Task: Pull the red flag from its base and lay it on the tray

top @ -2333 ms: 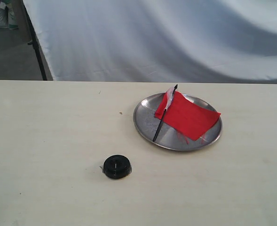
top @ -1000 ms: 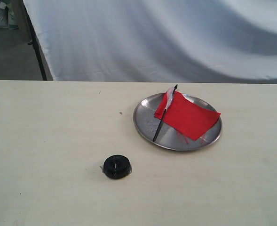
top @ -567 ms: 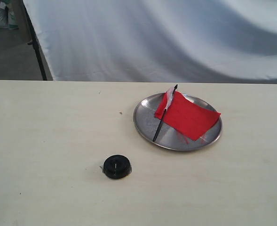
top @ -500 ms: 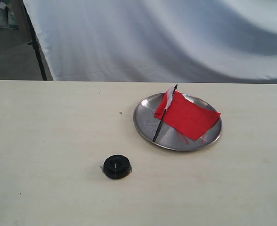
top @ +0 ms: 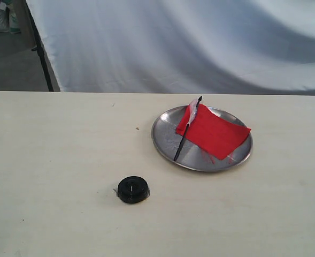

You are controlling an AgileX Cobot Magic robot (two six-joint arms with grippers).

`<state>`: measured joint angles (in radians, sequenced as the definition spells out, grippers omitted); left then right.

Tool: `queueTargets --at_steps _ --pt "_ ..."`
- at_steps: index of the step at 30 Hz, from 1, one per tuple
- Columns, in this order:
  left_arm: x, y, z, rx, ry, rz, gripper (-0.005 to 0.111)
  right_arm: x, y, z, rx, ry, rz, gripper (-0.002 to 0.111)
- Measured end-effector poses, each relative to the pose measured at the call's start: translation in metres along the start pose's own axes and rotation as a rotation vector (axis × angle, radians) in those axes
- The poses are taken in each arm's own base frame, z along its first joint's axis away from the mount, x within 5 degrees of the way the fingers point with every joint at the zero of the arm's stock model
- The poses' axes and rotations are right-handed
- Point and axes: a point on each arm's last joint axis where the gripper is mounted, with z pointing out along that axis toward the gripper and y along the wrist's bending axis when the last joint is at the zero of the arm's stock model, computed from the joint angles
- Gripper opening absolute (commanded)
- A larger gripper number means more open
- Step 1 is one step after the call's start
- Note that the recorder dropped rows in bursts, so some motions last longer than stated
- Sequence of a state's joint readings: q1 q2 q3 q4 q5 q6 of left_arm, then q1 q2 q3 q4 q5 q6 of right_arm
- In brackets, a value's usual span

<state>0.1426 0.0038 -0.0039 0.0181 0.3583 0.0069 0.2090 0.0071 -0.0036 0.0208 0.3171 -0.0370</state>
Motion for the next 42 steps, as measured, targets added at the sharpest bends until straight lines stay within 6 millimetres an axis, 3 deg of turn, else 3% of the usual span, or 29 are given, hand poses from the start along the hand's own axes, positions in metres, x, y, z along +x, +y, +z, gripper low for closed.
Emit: queueTargets --at_steps 42 --pt "0.0000 0.0000 0.0000 0.000 0.000 0.000 0.000 0.0001 -0.0053 -0.0002 0.094 0.001 0.023 0.000"
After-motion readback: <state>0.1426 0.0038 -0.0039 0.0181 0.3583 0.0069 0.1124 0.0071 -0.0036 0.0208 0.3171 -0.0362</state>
